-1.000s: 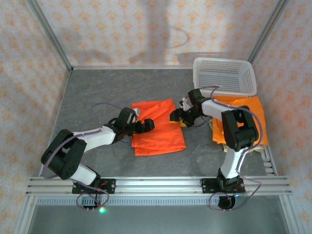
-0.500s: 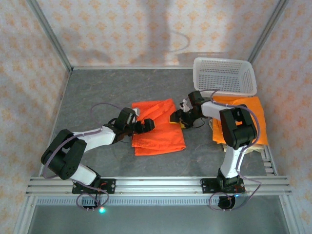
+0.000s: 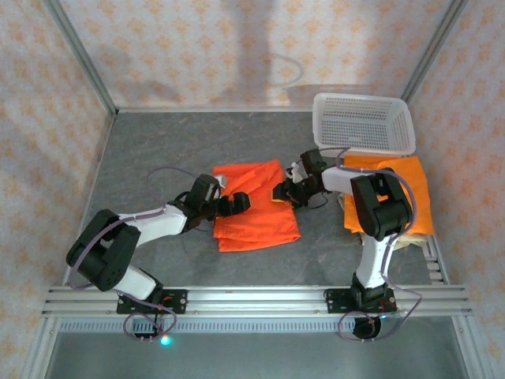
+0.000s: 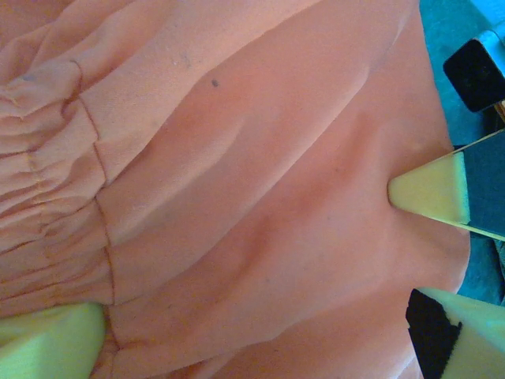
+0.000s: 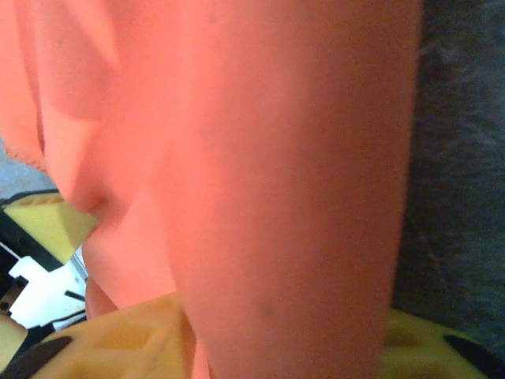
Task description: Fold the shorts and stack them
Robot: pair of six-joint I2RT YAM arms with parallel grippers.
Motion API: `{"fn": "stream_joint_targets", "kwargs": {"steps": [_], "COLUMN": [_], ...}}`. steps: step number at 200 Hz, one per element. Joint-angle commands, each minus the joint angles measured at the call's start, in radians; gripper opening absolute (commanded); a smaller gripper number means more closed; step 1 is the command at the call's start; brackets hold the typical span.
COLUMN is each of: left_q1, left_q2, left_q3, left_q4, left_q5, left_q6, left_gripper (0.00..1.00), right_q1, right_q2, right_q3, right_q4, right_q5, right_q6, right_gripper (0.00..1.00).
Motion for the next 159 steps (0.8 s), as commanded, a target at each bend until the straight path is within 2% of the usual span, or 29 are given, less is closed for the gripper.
{"fn": "stream_joint_targets", "kwargs": {"steps": [1,13,35,62,109,159], "left_q1": [0.010,0.010,0.011,0.011,0.014,0.016], "left_q2": [0.029,0.008,-0.056,-0.164,-0.278,-0.258], "left_q3": [-0.043,-0.044,-0.040,-0.028,-0.010,-0.016], "left_q4": [-0.072,-0.071,-0.076,-0.122,-0.198,-0.157], "left_q5": [-0.011,-0.013,-0.025,-0.057,-0.083,-0.066], "left_q6": [-0.001,-0.006,-0.008,0.004,0.028,0.013], "left_gripper": [1.00,1.00,1.00,1.00,1.00,1.00], "right_q1": [0.012,0.013,0.016,0.028,0.044,0.044], "right_q2": [0.015,0.007,-0.012,-0.063,-0.181,-0.238], "right_q3": [-0.007,-0.009,-0.002,0.027,0.136,0.305], "right_q4": [0.024,0.019,-0.019,-0.126,-0.422,-0.728], "right_q5": [0.012,0.037,0.090,0.221,0.560,0.926], "right_q6": [0.010,0.010,-0.004,-0.056,-0.141,-0.202], "right_gripper": [0.31,0.21,0.11,0.00,0.00,0.00]}}
